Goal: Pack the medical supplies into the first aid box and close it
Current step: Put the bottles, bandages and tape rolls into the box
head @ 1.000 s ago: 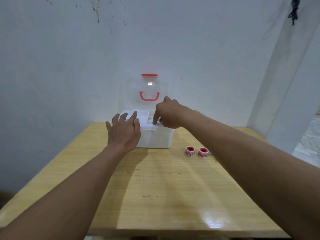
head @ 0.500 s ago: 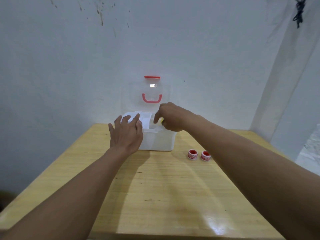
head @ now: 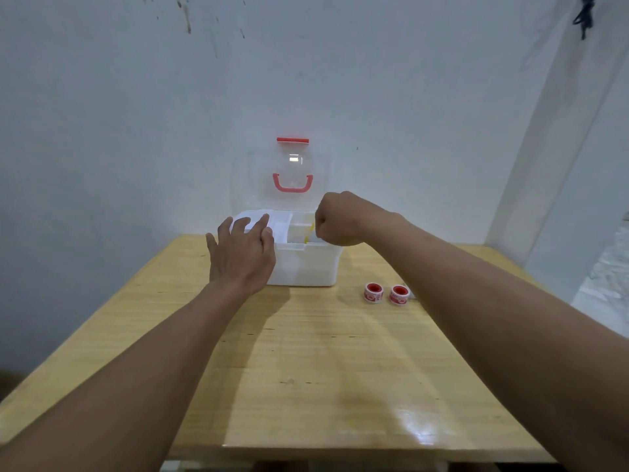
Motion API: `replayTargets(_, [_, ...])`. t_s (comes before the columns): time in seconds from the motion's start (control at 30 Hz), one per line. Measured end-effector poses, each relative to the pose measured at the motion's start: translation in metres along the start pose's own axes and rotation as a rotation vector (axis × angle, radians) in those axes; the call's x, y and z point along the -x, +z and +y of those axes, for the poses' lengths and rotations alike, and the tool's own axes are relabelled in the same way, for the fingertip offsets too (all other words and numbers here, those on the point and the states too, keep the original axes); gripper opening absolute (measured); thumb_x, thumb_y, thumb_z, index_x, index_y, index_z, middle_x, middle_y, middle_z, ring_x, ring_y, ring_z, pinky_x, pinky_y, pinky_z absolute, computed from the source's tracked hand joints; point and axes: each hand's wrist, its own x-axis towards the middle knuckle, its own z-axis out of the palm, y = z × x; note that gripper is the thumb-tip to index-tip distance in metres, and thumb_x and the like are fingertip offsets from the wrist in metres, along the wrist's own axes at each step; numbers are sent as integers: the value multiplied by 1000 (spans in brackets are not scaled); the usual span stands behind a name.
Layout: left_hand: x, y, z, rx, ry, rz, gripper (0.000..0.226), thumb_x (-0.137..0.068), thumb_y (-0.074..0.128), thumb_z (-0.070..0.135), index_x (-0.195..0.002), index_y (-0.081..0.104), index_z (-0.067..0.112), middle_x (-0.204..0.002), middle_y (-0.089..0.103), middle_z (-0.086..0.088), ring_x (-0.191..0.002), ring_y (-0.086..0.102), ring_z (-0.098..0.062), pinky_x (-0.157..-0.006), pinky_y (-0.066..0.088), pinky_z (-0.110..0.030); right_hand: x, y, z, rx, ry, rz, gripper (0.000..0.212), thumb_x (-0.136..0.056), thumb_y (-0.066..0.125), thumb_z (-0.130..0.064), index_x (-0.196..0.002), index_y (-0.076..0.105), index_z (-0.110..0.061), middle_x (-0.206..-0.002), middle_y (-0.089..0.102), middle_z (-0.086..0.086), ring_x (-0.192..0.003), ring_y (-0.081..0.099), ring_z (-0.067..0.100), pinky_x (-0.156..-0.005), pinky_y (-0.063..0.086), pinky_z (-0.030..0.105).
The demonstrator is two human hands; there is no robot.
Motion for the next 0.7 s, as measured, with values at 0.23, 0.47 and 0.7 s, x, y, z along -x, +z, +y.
replayTargets(0.23, [-1, 0, 2, -53, -9, -8, 53, -100, 18, 41, -149, 37, 32, -153, 37, -9, -147, 14, -29, -116, 9, -58, 39, -19, 27, -65, 147, 74, 40, -81, 42, -8, -109, 71, -9, -113, 68, 12, -102, 64, 31, -90, 56, 43])
replayTargets(0.47, [-2, -2, 2, -64, -7, -18, 54, -99, 18, 42, -147, 40, 30, -152, 39, -12, -145, 16, -32, -115, 12, -59, 77, -13, 74, 28, 386, -45, 39, -87, 43, -9, -120, 64, -8, -120, 64, 10, -99, 64, 29, -83, 56, 39])
replayTargets(0.7, [-3, -3, 0, -61, -7, -26, 52, -100, 20, 42, -147, 41, 30, -151, 39, -12, -145, 18, -33, -114, 14, -59, 90, 22, 104, -53, 568, -146, 26, -89, 67, -32, -86, 55, -9, -80, 60, 6, -87, 64, 26, -70, 54, 34])
